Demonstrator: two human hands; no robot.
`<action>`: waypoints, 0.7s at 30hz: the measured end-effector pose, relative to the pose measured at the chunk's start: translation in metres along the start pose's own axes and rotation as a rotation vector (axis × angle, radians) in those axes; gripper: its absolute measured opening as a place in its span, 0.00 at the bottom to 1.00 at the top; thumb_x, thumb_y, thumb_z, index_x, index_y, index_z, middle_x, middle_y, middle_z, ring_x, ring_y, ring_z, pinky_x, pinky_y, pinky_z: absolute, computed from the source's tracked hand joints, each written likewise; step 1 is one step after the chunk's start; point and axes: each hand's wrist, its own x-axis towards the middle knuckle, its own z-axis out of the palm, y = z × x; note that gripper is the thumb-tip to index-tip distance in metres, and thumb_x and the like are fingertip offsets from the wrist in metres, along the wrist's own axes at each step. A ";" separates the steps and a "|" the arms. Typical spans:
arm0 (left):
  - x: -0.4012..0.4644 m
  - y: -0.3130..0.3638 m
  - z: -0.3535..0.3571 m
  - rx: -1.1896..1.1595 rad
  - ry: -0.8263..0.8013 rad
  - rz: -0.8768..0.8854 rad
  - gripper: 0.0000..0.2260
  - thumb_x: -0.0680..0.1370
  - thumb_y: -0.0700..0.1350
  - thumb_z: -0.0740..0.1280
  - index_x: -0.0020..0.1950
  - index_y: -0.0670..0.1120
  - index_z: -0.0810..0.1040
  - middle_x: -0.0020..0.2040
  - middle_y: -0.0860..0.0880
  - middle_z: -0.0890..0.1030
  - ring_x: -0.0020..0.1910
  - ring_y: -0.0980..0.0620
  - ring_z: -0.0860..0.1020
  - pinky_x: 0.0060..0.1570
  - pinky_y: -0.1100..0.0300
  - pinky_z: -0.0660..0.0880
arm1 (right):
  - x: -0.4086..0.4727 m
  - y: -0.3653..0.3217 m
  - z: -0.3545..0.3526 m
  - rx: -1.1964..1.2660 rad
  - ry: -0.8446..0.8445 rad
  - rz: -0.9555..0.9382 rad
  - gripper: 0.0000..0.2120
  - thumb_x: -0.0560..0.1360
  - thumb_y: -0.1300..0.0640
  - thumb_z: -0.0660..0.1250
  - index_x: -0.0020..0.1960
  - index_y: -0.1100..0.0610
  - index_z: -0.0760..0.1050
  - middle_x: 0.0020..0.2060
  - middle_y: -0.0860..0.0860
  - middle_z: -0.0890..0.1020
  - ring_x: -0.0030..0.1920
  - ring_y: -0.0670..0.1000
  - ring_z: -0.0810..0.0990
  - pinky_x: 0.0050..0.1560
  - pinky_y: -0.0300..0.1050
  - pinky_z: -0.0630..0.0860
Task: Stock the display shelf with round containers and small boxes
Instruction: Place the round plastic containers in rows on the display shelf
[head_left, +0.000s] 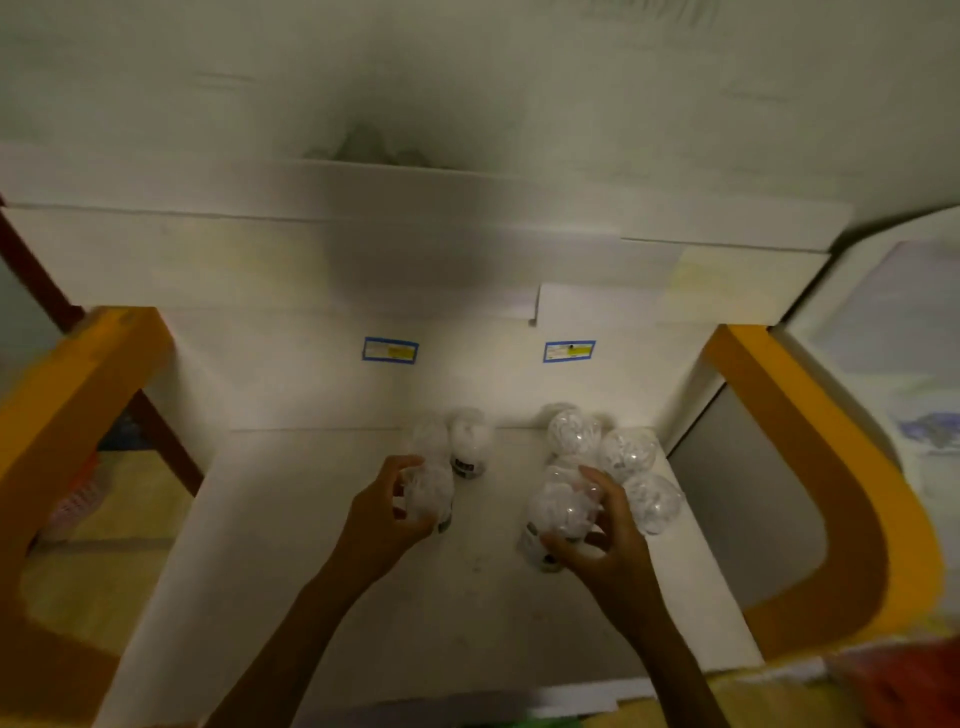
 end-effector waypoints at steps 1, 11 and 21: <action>0.001 -0.001 0.002 -0.005 -0.009 0.002 0.24 0.69 0.47 0.75 0.61 0.53 0.70 0.51 0.57 0.78 0.49 0.58 0.78 0.38 0.67 0.77 | -0.002 0.000 0.000 -0.006 0.014 -0.002 0.35 0.63 0.55 0.79 0.64 0.40 0.67 0.60 0.45 0.76 0.56 0.45 0.78 0.49 0.44 0.81; 0.011 -0.007 0.004 0.308 -0.035 0.050 0.15 0.71 0.53 0.69 0.55 0.55 0.72 0.50 0.56 0.76 0.47 0.56 0.75 0.46 0.53 0.76 | -0.013 0.007 -0.016 -0.049 0.062 0.064 0.41 0.59 0.41 0.77 0.68 0.45 0.65 0.62 0.46 0.75 0.57 0.48 0.79 0.48 0.50 0.82; -0.016 0.045 0.033 0.543 -0.003 0.363 0.28 0.69 0.51 0.73 0.66 0.49 0.70 0.63 0.50 0.74 0.61 0.51 0.66 0.56 0.55 0.68 | -0.028 0.033 -0.066 -0.183 0.094 0.100 0.37 0.63 0.52 0.79 0.68 0.48 0.66 0.59 0.43 0.75 0.56 0.47 0.77 0.49 0.47 0.81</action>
